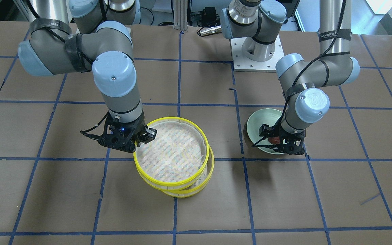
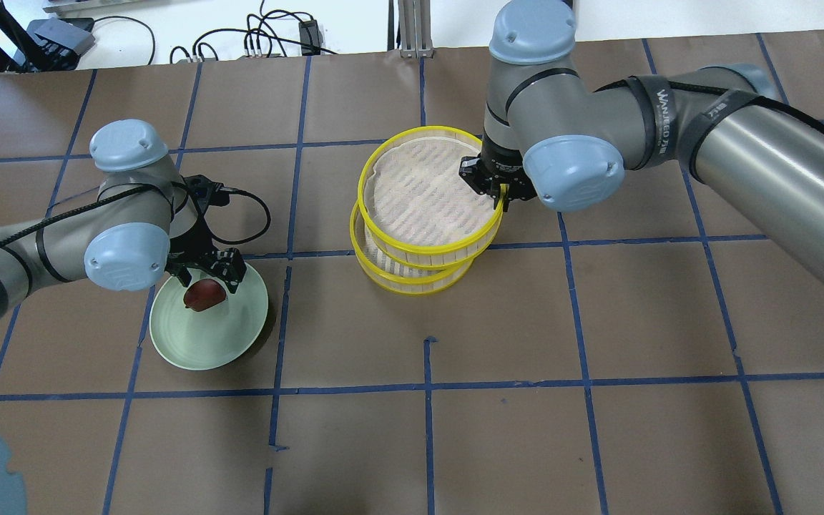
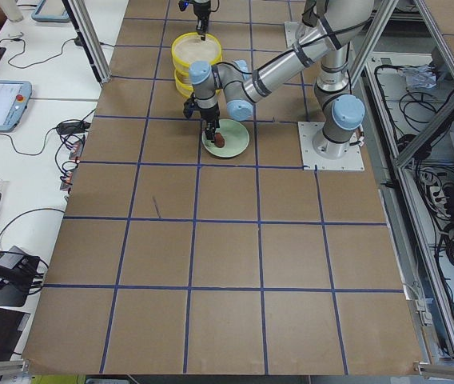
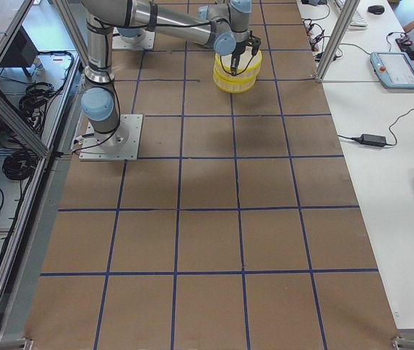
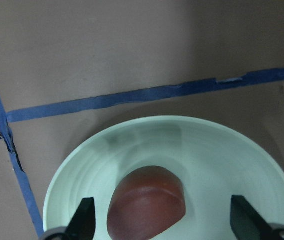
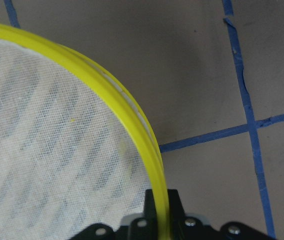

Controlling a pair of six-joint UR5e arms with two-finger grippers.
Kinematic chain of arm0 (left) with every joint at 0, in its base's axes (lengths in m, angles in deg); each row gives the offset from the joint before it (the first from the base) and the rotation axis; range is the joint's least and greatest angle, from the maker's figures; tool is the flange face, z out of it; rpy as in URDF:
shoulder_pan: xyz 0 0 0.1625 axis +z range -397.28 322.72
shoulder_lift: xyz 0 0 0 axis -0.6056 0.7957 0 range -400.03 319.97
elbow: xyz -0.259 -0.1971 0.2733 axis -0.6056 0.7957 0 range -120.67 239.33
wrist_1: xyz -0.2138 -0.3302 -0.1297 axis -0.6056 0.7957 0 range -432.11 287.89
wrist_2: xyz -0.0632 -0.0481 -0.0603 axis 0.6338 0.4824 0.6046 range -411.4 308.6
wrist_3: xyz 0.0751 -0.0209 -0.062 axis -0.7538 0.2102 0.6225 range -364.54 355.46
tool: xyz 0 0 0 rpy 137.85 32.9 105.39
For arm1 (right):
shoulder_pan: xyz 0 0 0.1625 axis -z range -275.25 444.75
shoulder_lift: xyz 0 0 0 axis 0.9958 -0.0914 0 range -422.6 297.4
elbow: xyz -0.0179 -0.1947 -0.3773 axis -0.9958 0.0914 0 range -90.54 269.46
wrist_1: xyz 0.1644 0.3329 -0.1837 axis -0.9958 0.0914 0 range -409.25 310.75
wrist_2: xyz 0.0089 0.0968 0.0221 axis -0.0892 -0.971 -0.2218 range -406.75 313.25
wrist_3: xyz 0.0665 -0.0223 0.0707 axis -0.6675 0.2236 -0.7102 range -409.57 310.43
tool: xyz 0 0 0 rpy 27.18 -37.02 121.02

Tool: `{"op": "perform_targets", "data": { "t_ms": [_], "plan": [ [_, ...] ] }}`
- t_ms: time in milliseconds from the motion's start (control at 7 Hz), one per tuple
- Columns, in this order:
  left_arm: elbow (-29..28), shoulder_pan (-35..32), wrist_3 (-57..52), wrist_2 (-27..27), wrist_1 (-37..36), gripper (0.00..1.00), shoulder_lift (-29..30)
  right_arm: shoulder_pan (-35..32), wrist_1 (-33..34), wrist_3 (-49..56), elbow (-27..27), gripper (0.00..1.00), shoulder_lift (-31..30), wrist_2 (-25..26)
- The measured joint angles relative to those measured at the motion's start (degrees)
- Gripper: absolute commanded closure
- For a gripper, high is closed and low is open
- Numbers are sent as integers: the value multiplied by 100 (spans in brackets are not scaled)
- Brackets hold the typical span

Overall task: Place buns in different layers of steamer
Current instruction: 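Grasp the dark red bun with the left gripper and carry it over the steamer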

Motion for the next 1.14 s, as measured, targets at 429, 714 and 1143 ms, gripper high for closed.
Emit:
{"op": "perform_targets", "data": {
  "t_ms": [429,714,1143],
  "plan": [
    [-44,-6,34,18,-27,98,-32,-161,234,-93,-9,91,236,-2],
    [-311,-116,73,131,38,98,-421,-169,222,-94,-14,91,258,-30],
    [-1251,-720,804,617,885,98,-1041,-171,208,-101,-55,88,268,-76]
  ]
}}
